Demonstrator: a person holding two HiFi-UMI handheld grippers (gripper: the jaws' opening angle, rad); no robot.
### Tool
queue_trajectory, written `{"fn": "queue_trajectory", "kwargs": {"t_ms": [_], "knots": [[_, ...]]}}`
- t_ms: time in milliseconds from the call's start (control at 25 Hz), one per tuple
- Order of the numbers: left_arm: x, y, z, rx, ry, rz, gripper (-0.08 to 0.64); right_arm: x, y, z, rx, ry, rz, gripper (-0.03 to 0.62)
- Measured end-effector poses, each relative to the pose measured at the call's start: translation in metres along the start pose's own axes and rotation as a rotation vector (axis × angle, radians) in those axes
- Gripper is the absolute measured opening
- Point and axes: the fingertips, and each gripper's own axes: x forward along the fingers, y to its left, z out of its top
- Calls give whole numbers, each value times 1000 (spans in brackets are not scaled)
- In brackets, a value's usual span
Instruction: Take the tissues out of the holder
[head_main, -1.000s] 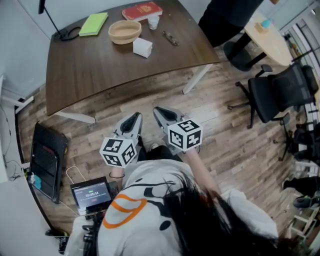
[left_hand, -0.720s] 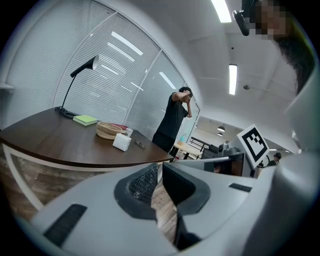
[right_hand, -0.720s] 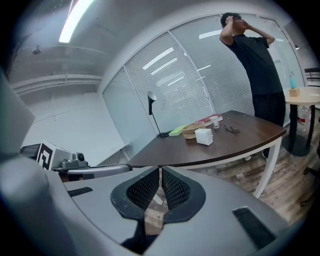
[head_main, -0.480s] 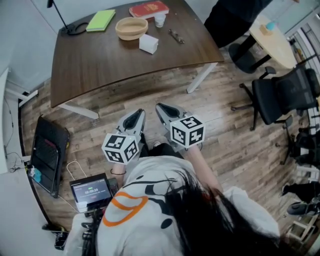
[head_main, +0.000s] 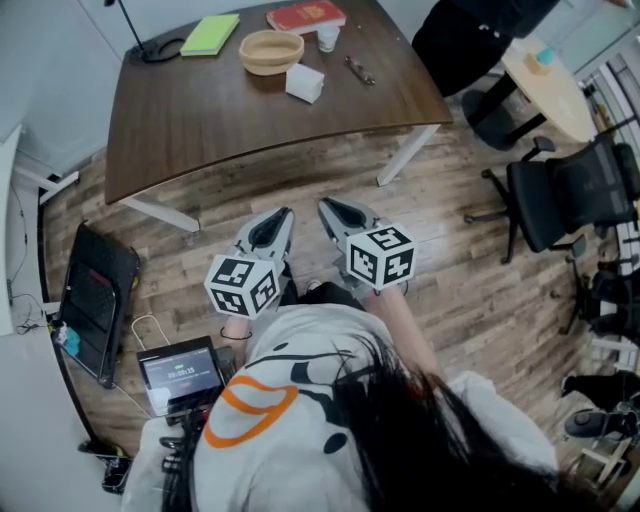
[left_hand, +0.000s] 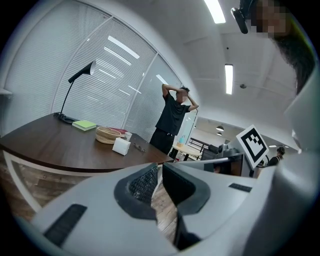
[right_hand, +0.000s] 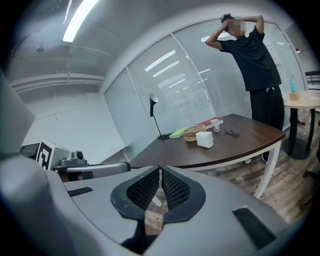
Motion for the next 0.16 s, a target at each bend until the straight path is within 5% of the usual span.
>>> {"fn": "queue_trajectory", "kwargs": {"t_ms": [160], "knots": [[-1, 1, 2, 6, -7, -3, 31, 1, -1, 2, -3, -7, -4, 28]]}}
